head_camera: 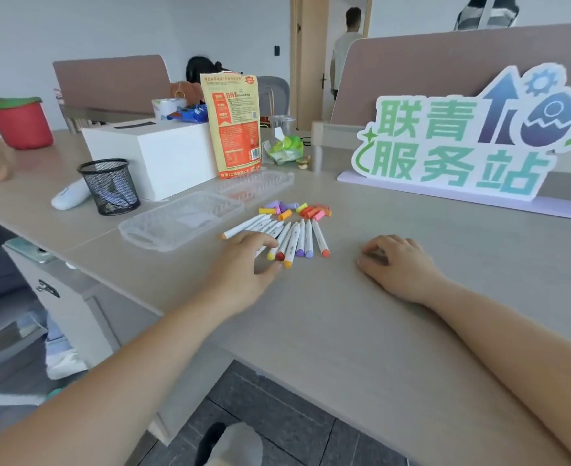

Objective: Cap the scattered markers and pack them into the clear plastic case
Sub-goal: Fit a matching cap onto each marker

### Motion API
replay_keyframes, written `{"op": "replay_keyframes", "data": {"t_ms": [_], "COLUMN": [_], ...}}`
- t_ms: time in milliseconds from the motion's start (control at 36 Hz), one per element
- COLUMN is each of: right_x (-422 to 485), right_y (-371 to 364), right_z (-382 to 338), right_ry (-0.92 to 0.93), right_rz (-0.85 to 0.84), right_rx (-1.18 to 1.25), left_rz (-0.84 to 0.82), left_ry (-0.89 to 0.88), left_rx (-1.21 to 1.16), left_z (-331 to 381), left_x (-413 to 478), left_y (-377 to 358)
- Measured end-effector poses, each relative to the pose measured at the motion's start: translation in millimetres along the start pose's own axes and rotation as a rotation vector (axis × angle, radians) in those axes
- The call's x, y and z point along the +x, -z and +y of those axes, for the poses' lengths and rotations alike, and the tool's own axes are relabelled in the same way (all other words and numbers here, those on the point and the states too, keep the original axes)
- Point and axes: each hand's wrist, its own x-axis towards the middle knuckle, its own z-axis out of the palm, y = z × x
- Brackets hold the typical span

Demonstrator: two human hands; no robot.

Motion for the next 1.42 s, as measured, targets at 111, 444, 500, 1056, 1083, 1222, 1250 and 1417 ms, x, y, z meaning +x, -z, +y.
{"op": "replay_keyframes", "data": {"t_ms": [111, 444, 500, 1056, 1083, 1222, 1250, 1417], "right_x": [37.2, 110.9, 118.8, 124.5, 125.3, 127.4, 126.8, 125.5], "right_y": [-7.8, -22.7, -25.1, -40.1, -40.9, -42.8, -42.4, -42.2], "right_z": [-5.8, -20.0, -24.5, -34.0, -33.2, -30.3, -30.2, -30.0], "right_ry": [0.014, -0.045, -0.055, 0.026, 0.029, 0.061, 0.066, 0.094], "right_rz": [-0.032, 0.035, 0.055, 0.138, 0.137, 0.144, 0.148, 0.149], "right_rx": [0.086, 0.415, 0.455, 0.463, 0.457, 0.439, 0.439, 0.450], "left_rz": [0.035, 0.018, -0.002, -0.280, -0.293, -0.271, -0.270, -0.195], "left_ry": [-0.028, -0.016, -0.025, -0.302, -0.305, -0.313, -0.317, -0.332], "left_rx": [0.083, 0.029, 0.033, 0.185, 0.201, 0.228, 0.238, 0.230], "left_z": [-15.7, -47.3, -46.4, -33.9, -33.2, -32.0, -31.8, -32.4], "left_x": [19.0, 51.4, 57.7, 49.0, 48.5, 46.7, 46.5, 45.9], "left_y": [15.0, 22.3, 21.3, 7.4, 7.6, 8.2, 8.5, 8.0]}}
